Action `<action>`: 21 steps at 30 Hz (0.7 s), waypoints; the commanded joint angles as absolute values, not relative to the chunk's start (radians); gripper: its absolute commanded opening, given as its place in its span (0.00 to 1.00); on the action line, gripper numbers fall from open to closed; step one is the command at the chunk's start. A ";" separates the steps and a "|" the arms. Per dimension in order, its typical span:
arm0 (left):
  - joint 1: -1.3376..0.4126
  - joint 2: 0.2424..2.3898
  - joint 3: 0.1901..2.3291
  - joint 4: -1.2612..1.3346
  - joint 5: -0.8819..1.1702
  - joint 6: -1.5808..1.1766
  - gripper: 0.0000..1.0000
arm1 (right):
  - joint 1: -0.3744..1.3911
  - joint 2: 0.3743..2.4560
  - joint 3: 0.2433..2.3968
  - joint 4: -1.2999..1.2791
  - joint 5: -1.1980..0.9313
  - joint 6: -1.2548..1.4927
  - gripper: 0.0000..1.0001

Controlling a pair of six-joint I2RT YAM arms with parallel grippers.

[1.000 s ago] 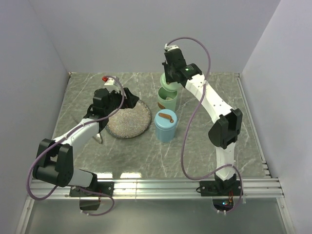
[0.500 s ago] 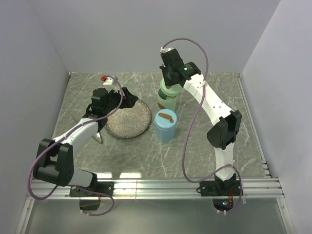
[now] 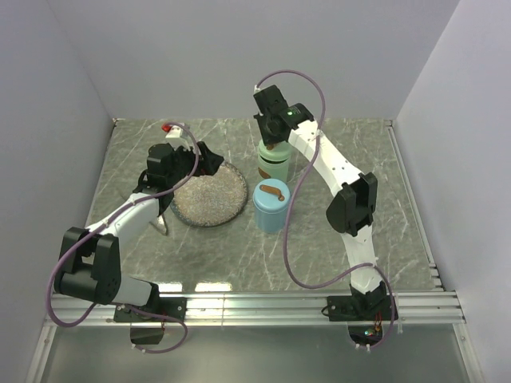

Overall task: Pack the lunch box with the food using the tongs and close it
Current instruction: Put the lid back on the lunch box

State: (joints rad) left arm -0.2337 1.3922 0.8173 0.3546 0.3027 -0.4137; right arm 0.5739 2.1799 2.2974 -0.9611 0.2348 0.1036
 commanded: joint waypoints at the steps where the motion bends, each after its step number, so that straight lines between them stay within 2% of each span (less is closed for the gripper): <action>1: -0.230 1.388 0.815 0.411 0.342 -0.423 0.95 | 0.584 2.177 2.335 -0.963 0.224 0.090 0.00; 15: -0.230 1.404 0.810 0.426 0.354 -0.436 0.95 | 0.635 2.140 2.250 -0.940 0.256 0.109 0.00; 21: -0.229 1.401 0.805 0.431 0.360 -0.437 0.95 | 0.644 2.082 2.140 -0.885 0.285 0.133 0.00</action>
State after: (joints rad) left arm -0.2329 1.4052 0.8112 0.3809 0.3355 -0.4320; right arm 0.6308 2.1410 2.1880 -0.9043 0.2867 0.1078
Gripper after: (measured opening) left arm 0.950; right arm 0.026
